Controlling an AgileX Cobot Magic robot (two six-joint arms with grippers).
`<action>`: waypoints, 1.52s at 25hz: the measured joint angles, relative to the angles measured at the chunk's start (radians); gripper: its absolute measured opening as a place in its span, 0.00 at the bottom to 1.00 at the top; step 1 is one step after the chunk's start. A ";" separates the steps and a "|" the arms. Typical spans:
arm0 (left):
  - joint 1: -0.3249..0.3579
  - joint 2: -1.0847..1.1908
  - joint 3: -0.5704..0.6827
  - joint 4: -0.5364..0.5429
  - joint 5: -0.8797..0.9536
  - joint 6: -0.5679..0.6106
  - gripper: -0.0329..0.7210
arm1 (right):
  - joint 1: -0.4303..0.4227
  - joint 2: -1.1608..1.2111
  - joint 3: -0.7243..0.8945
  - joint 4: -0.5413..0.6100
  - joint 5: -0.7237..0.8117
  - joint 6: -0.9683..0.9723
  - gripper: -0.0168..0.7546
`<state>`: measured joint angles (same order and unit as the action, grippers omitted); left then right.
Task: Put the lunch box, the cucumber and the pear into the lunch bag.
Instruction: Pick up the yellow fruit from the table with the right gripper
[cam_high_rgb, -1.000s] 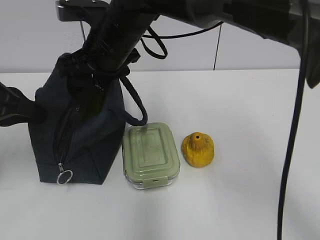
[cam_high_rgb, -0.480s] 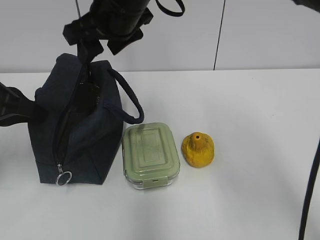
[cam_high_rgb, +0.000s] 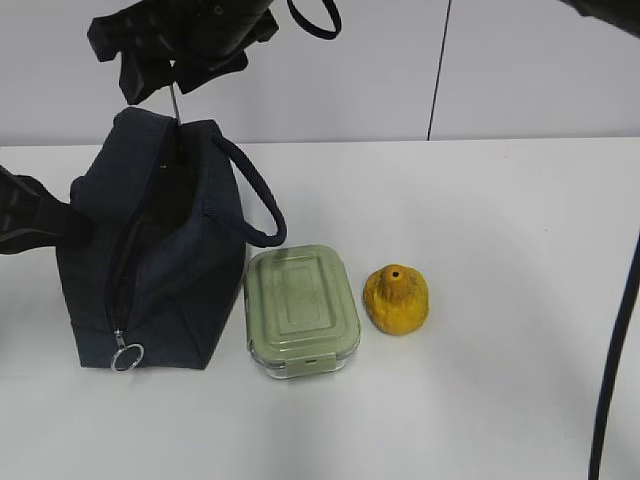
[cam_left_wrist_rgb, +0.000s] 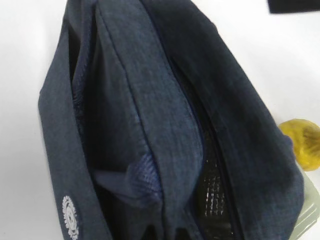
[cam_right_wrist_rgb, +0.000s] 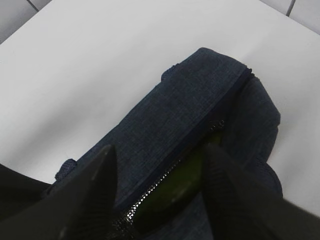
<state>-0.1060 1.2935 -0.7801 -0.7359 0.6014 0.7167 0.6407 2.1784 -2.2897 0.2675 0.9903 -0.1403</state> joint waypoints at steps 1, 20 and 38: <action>0.000 0.000 0.000 0.000 0.000 0.000 0.05 | 0.000 0.000 0.000 -0.006 0.002 -0.002 0.55; 0.000 0.000 0.000 0.003 -0.001 0.000 0.05 | -0.025 -0.011 0.085 -0.487 0.240 0.171 0.68; 0.000 0.000 0.000 0.003 0.000 0.000 0.05 | -0.061 -0.328 0.642 -0.542 0.183 0.087 0.69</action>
<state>-0.1060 1.2935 -0.7801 -0.7325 0.6014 0.7167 0.5802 1.8506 -1.6479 -0.2749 1.1734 -0.0532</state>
